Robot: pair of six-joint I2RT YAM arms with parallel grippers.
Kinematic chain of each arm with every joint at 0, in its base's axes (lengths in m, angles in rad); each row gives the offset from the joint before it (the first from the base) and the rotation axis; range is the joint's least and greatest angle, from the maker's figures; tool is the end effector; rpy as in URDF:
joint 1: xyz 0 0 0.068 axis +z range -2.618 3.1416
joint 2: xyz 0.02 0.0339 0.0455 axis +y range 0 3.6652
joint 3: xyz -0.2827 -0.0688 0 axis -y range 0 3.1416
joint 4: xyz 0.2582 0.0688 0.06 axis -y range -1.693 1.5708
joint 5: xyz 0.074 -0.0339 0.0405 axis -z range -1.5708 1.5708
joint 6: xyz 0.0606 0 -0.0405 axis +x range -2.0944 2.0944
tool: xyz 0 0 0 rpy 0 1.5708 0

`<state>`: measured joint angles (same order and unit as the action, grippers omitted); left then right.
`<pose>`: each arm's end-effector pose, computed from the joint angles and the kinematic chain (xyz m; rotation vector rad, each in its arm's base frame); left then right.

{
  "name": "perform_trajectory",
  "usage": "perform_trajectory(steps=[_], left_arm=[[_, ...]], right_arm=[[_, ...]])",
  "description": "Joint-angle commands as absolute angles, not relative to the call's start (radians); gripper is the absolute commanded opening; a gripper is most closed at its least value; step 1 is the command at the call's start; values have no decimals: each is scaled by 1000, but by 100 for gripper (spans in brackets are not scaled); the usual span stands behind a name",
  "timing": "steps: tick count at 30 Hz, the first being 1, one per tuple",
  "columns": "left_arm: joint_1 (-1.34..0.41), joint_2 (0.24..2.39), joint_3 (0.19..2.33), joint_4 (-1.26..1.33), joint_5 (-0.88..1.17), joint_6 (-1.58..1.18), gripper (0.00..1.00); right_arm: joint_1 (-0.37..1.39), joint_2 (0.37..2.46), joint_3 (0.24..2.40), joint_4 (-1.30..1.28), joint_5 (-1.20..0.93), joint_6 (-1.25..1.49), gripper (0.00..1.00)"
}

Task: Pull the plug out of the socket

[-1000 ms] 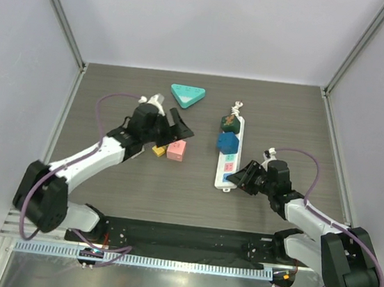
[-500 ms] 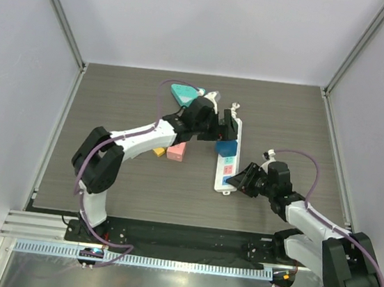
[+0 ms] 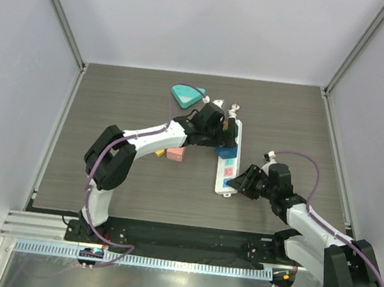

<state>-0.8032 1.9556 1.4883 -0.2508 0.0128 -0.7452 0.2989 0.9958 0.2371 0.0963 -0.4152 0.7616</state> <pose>0.3362 -0.3496 0.2242 0.0774 2.4257 -0.7818 0.1811 0.0814 0.1370 0.3051 2.3544 1.0123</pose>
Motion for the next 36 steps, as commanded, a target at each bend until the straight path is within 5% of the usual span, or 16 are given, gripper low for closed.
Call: perform_trajectory(steps=[1,11,18,21,26,36], left_arm=[[-813,1971,1509,-273,-6,-718,95],[-815,2029,1514,-189,169,-762,79],[-813,1993,1445,-141,238,-767,34],[-813,1965,1401,-124,250,-778,26],[-819,1934,1345,-86,276,-804,18],[-847,1916,1332,-68,310,-828,0]], right_arm=[[301,993,212,14,-408,706,1],[301,947,213,-29,-399,698,2],[301,948,250,-58,-356,677,30],[299,979,281,-64,-341,660,38],[299,1020,317,-60,-318,632,69],[299,1095,371,-28,-284,641,61]])
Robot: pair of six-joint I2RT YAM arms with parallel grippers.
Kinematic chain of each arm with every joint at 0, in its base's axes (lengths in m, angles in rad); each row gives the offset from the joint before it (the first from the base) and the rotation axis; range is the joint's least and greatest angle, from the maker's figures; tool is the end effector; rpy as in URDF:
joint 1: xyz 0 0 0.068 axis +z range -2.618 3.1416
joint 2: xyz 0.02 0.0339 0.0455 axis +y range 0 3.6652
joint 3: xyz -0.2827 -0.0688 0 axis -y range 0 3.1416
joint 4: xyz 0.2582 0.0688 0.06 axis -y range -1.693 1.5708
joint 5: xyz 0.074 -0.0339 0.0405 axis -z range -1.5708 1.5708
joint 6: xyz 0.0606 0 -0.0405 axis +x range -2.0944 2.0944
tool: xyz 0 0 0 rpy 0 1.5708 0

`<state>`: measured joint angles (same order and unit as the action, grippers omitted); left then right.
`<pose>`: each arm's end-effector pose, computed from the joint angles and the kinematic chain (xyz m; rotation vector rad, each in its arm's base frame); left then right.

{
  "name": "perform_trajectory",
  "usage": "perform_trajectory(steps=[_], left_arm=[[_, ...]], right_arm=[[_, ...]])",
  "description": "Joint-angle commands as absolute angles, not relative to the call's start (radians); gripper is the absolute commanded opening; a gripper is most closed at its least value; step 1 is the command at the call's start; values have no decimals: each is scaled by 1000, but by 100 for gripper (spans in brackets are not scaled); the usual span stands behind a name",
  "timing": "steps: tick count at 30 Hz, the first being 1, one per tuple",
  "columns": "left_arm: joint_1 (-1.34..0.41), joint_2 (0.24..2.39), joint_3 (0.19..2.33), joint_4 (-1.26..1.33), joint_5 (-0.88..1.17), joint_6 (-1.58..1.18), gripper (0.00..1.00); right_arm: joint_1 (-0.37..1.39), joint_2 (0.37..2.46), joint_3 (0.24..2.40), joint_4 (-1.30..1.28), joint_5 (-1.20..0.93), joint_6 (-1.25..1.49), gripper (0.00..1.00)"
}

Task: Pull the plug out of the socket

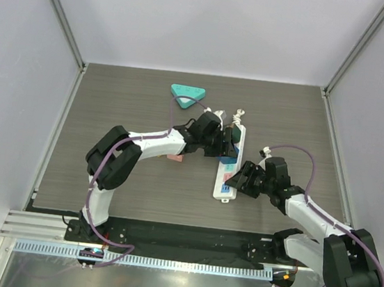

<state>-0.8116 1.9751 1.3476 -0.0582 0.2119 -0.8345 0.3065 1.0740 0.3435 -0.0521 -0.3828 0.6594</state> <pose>0.3202 -0.3559 0.1860 0.0968 2.4872 -1.0436 0.1933 0.0849 0.1426 0.2372 2.4618 0.8991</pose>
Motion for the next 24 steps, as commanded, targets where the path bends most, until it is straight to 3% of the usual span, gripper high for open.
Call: perform_trajectory(steps=[1,9,18,24], left_arm=[[-850,1914,1331,-66,311,-830,0],[-884,1895,1318,-34,339,-854,0],[-882,1813,1232,132,361,-864,0],[-884,1726,1079,355,316,-913,0]], right_arm=[[301,1100,370,-11,-284,647,59],[299,1158,379,32,-244,640,53],[296,1138,295,37,-186,686,1],[287,990,227,-40,-9,782,1]])
